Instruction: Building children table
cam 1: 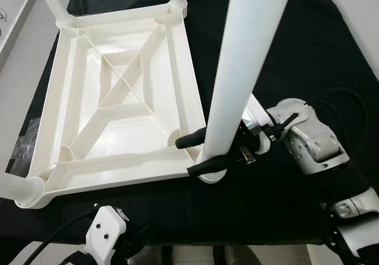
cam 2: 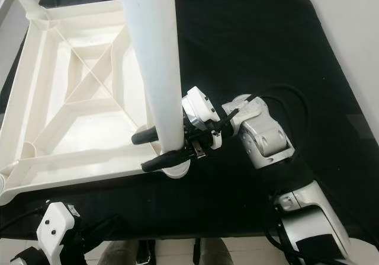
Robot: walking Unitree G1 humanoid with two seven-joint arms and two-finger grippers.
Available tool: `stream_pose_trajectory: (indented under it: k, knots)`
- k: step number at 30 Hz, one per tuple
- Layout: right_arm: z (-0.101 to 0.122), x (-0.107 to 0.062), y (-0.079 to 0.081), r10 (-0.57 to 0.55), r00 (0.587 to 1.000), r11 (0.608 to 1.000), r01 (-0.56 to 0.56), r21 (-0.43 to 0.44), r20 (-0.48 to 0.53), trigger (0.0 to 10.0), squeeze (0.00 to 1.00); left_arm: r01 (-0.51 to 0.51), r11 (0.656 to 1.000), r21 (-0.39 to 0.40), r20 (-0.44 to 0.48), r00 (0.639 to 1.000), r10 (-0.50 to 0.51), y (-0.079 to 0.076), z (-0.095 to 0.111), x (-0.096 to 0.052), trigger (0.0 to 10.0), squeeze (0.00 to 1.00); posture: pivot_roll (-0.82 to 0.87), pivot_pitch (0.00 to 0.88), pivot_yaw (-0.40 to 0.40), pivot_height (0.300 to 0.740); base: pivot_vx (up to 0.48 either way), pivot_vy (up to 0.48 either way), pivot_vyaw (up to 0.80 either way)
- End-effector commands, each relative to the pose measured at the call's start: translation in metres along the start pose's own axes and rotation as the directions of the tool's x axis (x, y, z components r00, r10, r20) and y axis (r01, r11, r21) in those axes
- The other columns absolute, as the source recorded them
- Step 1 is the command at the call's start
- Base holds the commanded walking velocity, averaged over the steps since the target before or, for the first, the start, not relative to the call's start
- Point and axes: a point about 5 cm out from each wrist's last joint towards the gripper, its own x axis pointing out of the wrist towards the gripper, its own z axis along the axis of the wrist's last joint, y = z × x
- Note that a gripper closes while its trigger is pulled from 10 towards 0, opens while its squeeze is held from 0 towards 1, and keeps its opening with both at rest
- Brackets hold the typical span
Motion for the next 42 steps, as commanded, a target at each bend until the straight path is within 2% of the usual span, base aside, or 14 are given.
stream_pose_trajectory:
  k: [1, 5, 7, 8, 9, 11, 13, 15, 24, 31, 35, 37, 40, 42]
  knots:
    - [-0.036, 0.001, 0.009, -0.014, 0.997, 0.984, 0.027, 0.176, -0.075, 10.0, 0.0, 0.007, 1.0, -0.025, -0.022, 1.0, -0.007, -0.004, -0.004, -0.002, 10.0, 0.0, 0.11, 0.351, 0.014, 0.74, 0.0, 0.0, 0.0]
    - [-0.045, 0.0, 0.019, -0.183, 0.977, 0.961, 0.202, 0.19, -0.113, 10.0, 0.0, 0.008, 1.0, -0.026, -0.021, 1.0, -0.009, -0.003, -0.005, -0.002, 10.0, 0.0, 0.1, 0.349, 0.007, 0.74, 0.0, 0.0, 0.0]
    - [-0.058, 0.008, 0.033, -0.343, 0.923, 0.898, 0.377, 0.227, -0.176, 10.0, 0.0, 0.007, 1.0, -0.025, -0.022, 1.0, -0.008, -0.003, -0.005, -0.002, 10.0, 0.0, 0.1, 0.345, -0.006, 0.74, 0.0, 0.0, 0.0]
    - [-0.073, 0.019, 0.046, -0.55, 0.785, 0.752, 0.614, 0.24, -0.287, 10.0, 0.0, 0.005, 1.0, -0.023, -0.022, 1.0, -0.006, -0.002, -0.006, -0.002, 10.0, 0.0, 0.09, 0.342, -0.003, 0.74, 0.0, 0.0, 0.0]
    - [-0.073, 0.019, 0.046, -0.55, 0.785, 0.752, 0.614, 0.24, -0.287, 10.0, 0.0, 0.005, 1.0, -0.023, -0.022, 1.0, -0.006, -0.002, -0.006, -0.002, 10.0, 0.0, 0.09, 0.342, -0.003, 0.74, 0.0, 0.0, 0.0]
    - [-0.091, 0.025, 0.082, -0.79, 0.399, 0.367, 0.916, 0.162, -0.465, 10.0, 0.0, 0.006, 1.0, -0.019, -0.023, 1.0, -0.006, 0.002, -0.007, 0.0, 10.0, 0.0, 0.08, 0.321, 0.027, 0.74, 0.0, 0.0, 0.0]
    - [-0.091, 0.025, 0.082, -0.79, 0.399, 0.367, 0.916, 0.162, -0.465, 10.0, 0.0, 0.006, 1.0, -0.019, -0.023, 1.0, -0.006, 0.002, -0.007, 0.0, 10.0, 0.0, 0.08, 0.321, 0.027, 0.74, 0.0, 0.0, 0.0]
    - [-0.094, 0.024, 0.087, -0.83, 0.266, 0.235, 0.964, 0.124, -0.491, 10.0, 0.0, 0.014, 1.0, -0.013, -0.024, 1.0, -0.014, 0.004, -0.008, 0.003, 10.0, 0.0, 0.08, 0.302, 0.034, 0.74, 0.0, 0.0, 0.0]
    - [-0.099, 0.026, 0.073, -0.852, 0.199, 0.155, 0.979, 0.129, -0.484, 10.0, 0.0, -0.016, 1.0, 0.002, -0.009, 1.0, 0.016, 0.011, -0.009, 0.007, 10.0, 0.0, 0.09, 0.258, 0.02, 0.74, 0.0, 0.0, 0.0]
    - [-0.1, 0.023, 0.076, -0.865, 0.072, 0.021, 0.994, 0.107, -0.496, 10.0, 0.0, -0.152, 0.988, 0.04, 0.103, 0.984, 0.148, 0.04, 0.016, 0.012, 10.0, 0.0, 0.09, 0.222, 0.017, 0.74, 0.0, 0.0, 0.0]
    - [-0.099, 0.025, 0.077, -0.867, 0.105, 0.061, 0.992, 0.107, -0.486, 10.0, 0.0, -0.175, 0.983, 0.056, 0.151, 0.975, 0.165, 0.05, 0.028, 0.015, 10.0, 0.0, 0.09, 0.215, 0.02, 0.74, 0.0, 0.0, 0.0]
    - [-0.094, 0.036, 0.079, -0.866, 0.249, 0.233, 0.968, 0.091, -0.433, 10.0, 0.0, -0.187, 0.98, 0.074, 0.209, 0.963, 0.168, 0.061, 0.046, 0.018, 10.0, 0.0, 0.08, 0.209, 0.031, 0.74, 0.0, 0.0, 0.0]
    - [-0.093, 0.043, 0.082, -0.849, 0.339, 0.334, 0.939, 0.085, -0.404, 10.0, 0.0, -0.186, 0.979, 0.088, 0.25, 0.955, 0.159, 0.067, 0.059, 0.021, 10.0, 0.0, 0.07, 0.204, 0.04, 0.74, 0.0, 0.0, 0.0]
    - [-0.093, 0.045, 0.083, -0.846, 0.349, 0.345, 0.935, 0.085, -0.404, 10.0, 0.0, -0.183, 0.979, 0.09, 0.261, 0.953, 0.154, 0.068, 0.062, 0.022, 10.0, 0.0, 0.07, 0.204, 0.04, 0.74, 0.0, 0.0, 0.0]
